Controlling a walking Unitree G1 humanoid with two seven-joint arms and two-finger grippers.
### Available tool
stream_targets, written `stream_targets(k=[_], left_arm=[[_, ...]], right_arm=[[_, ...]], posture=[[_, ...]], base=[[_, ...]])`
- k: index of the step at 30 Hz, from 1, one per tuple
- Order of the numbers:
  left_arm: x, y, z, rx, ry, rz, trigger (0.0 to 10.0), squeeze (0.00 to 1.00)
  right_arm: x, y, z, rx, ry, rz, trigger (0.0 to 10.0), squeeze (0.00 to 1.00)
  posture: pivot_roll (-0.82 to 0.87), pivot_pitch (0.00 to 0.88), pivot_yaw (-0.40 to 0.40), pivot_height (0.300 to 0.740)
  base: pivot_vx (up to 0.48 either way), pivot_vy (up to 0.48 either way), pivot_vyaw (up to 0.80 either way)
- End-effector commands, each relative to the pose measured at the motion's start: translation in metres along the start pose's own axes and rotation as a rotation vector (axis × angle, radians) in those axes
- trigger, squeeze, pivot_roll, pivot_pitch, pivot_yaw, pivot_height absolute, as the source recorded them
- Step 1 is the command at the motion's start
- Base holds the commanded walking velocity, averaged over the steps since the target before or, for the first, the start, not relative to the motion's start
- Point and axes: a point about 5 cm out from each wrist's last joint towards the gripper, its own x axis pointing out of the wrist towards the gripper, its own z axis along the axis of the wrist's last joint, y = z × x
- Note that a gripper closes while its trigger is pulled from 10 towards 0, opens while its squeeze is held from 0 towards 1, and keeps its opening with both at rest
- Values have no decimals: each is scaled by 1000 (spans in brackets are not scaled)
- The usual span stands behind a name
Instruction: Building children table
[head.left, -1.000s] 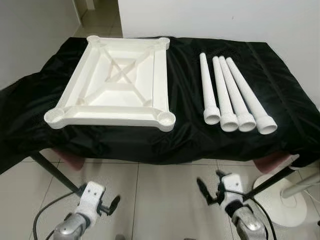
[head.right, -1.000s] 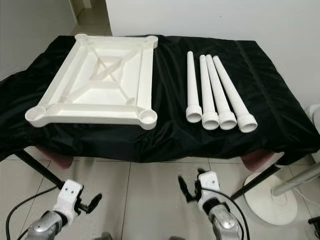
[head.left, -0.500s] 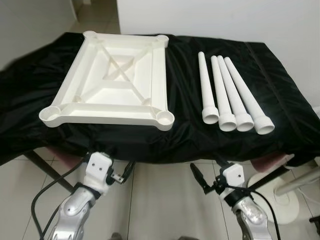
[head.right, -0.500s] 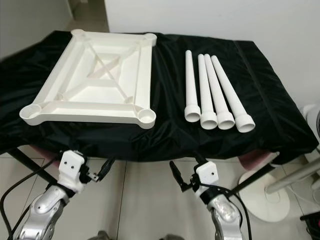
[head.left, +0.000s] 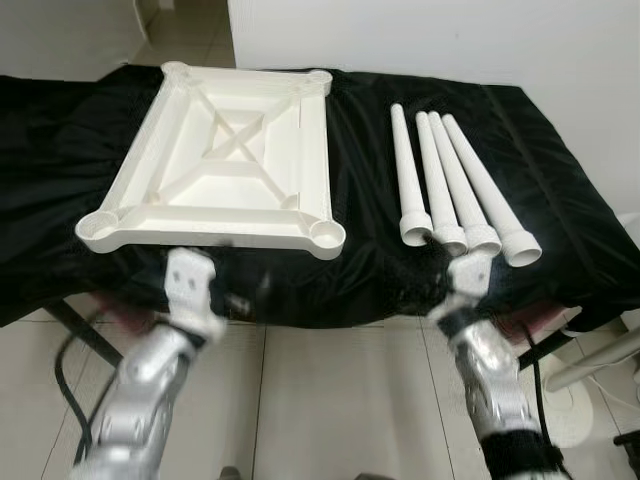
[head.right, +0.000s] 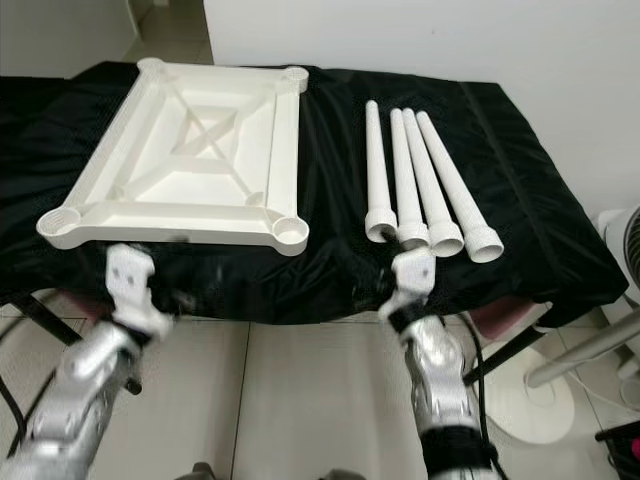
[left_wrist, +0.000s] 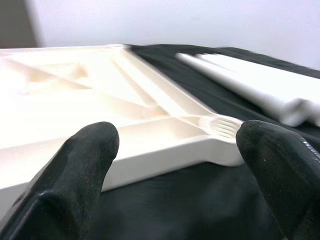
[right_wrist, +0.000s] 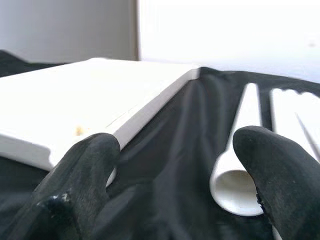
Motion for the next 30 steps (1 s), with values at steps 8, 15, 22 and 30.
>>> stream_targets(k=[8, 15, 22, 30], left_arm=[[16, 18, -13, -11, 86, 224, 10000, 0], [26, 17, 4, -26, 29, 289, 10000, 0], [20, 18, 13, 3, -14, 317, 10000, 0], [12, 18, 15, 32, -16, 323, 10000, 0]], right_arm=[[8, 5, -4, 0, 38, -102, 10000, 0], [17, 6, 7, 36, 1, -106, 10000, 0], [18, 5, 20, -53, -66, -122, 10000, 0], [15, -7, 22, -92, -70, -188, 10000, 0]], posture=[[-24, 0, 5, 740], [-4, 0, -24, 740], [11, 6, -41, 740], [31, 38, -65, 740]], base=[[0, 0, 0], [0, 0, 0], [0, 0, 0], [0, 0, 0]])
